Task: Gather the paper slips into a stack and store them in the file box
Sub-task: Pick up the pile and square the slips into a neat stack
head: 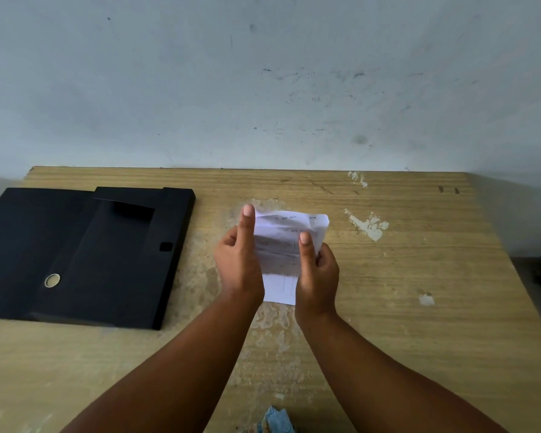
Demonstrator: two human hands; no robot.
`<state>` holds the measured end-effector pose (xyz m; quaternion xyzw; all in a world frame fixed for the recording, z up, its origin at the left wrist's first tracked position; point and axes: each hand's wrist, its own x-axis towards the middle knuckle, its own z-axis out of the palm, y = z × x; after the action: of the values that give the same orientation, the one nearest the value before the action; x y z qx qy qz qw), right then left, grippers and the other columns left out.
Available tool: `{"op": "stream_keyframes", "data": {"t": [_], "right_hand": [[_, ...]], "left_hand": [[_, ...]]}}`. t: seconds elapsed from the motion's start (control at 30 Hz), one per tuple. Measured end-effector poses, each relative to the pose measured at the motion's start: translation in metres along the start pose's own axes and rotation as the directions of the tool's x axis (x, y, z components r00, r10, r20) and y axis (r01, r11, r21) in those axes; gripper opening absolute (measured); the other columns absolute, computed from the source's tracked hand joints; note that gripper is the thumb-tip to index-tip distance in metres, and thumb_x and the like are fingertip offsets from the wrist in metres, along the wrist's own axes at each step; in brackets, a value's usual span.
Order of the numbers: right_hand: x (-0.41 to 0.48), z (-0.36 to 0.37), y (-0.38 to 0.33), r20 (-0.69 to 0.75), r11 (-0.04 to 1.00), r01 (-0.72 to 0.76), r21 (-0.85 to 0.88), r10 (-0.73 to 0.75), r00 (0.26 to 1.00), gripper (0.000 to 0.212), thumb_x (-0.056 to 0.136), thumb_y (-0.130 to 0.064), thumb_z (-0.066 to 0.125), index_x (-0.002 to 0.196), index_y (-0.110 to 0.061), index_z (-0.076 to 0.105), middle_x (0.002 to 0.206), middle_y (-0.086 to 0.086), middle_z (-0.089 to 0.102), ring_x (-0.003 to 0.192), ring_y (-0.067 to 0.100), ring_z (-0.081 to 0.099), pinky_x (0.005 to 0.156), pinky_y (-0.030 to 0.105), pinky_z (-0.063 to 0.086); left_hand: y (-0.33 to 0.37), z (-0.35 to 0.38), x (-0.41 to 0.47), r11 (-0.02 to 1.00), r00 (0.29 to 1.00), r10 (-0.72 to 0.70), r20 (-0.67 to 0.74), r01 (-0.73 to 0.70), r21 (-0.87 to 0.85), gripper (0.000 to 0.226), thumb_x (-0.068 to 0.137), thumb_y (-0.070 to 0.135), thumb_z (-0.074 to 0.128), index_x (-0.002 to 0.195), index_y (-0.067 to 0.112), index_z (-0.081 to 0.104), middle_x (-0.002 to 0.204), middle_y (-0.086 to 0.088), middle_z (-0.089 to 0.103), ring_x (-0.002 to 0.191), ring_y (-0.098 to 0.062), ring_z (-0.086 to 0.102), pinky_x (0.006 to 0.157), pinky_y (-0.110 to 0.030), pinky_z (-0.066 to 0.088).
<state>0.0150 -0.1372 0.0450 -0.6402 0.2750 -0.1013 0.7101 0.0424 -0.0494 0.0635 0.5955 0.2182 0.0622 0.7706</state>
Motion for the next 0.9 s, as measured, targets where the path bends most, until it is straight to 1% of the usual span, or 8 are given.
{"op": "stream_keyframes", "data": {"t": [0.07,0.17,0.23,0.37,0.47,0.67,0.8,0.9], "right_hand": [[-0.001,-0.002,0.003,0.002,1.0,0.027,0.001,-0.027,1.0,0.088,0.062,-0.089,0.059,0.084,-0.004,0.061,0.075,0.016,0.06,0.072,0.04,0.063,0.07,0.057,0.056],[-0.001,-0.003,0.004,-0.005,1.0,0.015,0.014,-0.015,1.0,0.074,0.068,-0.083,0.059,0.082,-0.011,0.064,0.076,0.009,0.065,0.078,0.043,0.068,0.069,0.056,0.057],[0.002,-0.002,0.002,-0.02,1.0,-0.001,0.009,0.002,1.0,0.071,0.066,-0.086,0.059,0.078,-0.016,0.064,0.075,0.006,0.069,0.078,0.04,0.07,0.068,0.055,0.058],[0.011,0.002,0.0,-0.051,0.991,-0.096,-0.095,0.092,0.994,0.095,0.055,-0.1,0.046,0.078,-0.011,0.067,0.082,0.009,0.075,0.078,0.03,0.074,0.078,0.055,0.061],[0.013,-0.002,0.003,-0.056,0.955,-0.051,-0.291,0.036,0.998,0.109,0.055,-0.105,0.024,0.074,-0.008,0.069,0.078,0.008,0.073,0.079,0.027,0.071,0.086,0.052,0.057],[0.01,0.0,0.002,0.004,0.978,-0.066,-0.199,0.068,0.998,0.085,0.055,-0.103,0.036,0.074,-0.027,0.069,0.071,-0.009,0.075,0.066,0.008,0.072,0.054,0.026,0.055],[0.016,0.006,0.001,-0.032,0.98,-0.104,-0.169,0.1,0.994,0.088,0.068,-0.091,0.046,0.077,-0.004,0.062,0.074,0.007,0.07,0.072,0.029,0.071,0.061,0.039,0.056],[0.018,0.008,0.01,-0.076,0.977,-0.088,-0.194,0.074,0.994,0.063,0.084,-0.068,0.058,0.073,-0.006,0.06,0.068,0.002,0.065,0.065,0.021,0.066,0.054,0.03,0.047]], "left_hand": [[0.004,0.003,0.006,0.998,0.998,-0.051,-0.03,0.052,0.042,0.061,0.068,0.078,0.072,0.045,0.028,0.045,0.05,0.009,0.046,0.05,-0.012,0.046,0.053,-0.032,0.041],[0.003,0.004,0.012,0.99,0.994,-0.11,-0.005,0.11,0.085,0.053,0.064,0.069,0.082,0.067,0.021,0.06,0.068,0.001,0.066,0.065,-0.016,0.067,0.06,-0.036,0.055],[-0.001,0.002,0.013,0.995,0.998,-0.054,0.037,0.05,0.089,0.043,0.072,0.057,0.084,0.072,0.018,0.064,0.068,0.005,0.07,0.062,-0.011,0.069,0.053,-0.027,0.055],[-0.007,0.001,0.009,0.983,0.994,0.059,0.092,-0.074,0.169,0.036,0.081,0.053,0.078,0.084,0.018,0.07,0.071,0.009,0.072,0.062,-0.002,0.068,0.05,-0.016,0.05],[-0.009,-0.001,0.009,0.979,0.998,0.045,0.052,-0.054,0.194,0.045,0.079,0.062,0.074,0.085,0.018,0.068,0.073,0.006,0.071,0.068,-0.01,0.069,0.053,-0.025,0.054],[-0.013,-0.009,0.013,0.948,0.992,0.085,0.088,-0.108,0.3,0.044,0.08,0.06,0.074,0.078,0.016,0.065,0.07,0.001,0.069,0.065,-0.017,0.07,0.051,-0.032,0.054],[-0.024,-0.016,0.013,0.957,0.992,0.046,0.12,-0.078,0.279,0.024,0.081,0.047,0.074,0.075,0.026,0.064,0.074,0.001,0.069,0.068,-0.02,0.068,0.05,-0.026,0.051],[-0.031,-0.019,0.011,0.969,0.995,0.004,0.104,-0.029,0.244,0.019,0.082,0.045,0.07,0.076,0.028,0.065,0.074,0.004,0.068,0.067,-0.01,0.063,0.052,-0.022,0.048]]}}
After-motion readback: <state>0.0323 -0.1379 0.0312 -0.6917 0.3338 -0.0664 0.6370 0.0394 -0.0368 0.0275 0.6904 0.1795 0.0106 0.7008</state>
